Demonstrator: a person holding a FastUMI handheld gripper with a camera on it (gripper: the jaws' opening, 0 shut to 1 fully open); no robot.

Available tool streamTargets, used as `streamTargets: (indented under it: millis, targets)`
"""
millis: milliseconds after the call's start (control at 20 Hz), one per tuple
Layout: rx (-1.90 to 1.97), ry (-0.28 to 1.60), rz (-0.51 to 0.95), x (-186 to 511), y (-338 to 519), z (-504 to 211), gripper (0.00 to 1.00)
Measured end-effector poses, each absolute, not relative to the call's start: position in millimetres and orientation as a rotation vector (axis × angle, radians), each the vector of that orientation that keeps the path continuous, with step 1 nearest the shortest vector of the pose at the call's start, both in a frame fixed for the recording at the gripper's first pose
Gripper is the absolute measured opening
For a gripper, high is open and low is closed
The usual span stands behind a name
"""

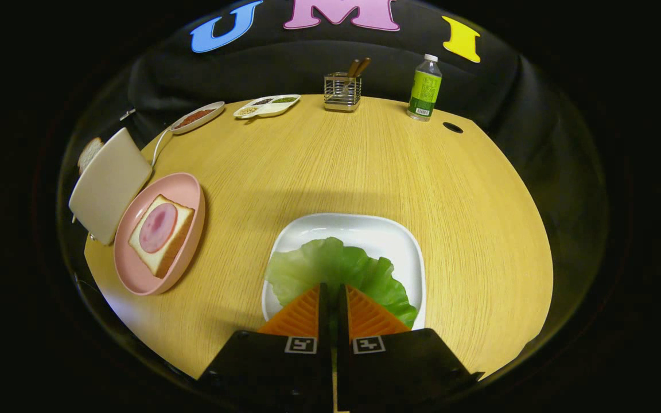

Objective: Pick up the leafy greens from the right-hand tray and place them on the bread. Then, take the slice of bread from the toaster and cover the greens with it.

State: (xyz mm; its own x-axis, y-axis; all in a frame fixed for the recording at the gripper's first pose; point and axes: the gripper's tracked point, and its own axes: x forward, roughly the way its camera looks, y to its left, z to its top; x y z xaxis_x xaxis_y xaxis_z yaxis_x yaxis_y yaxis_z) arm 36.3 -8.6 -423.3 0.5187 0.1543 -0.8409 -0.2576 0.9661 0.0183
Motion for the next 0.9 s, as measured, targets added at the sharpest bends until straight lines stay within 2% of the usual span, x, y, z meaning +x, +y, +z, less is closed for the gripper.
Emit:
streamTargets:
  millis: [150,500,900]
  targets:
    - [-0.099,1.002,0.239,40,-8,-418,0.06]
    - [-0.103,0.904,0.245,54,6,-352,0.06]
    - [-0.074,0.816,0.338,41,76,-296,0.06]
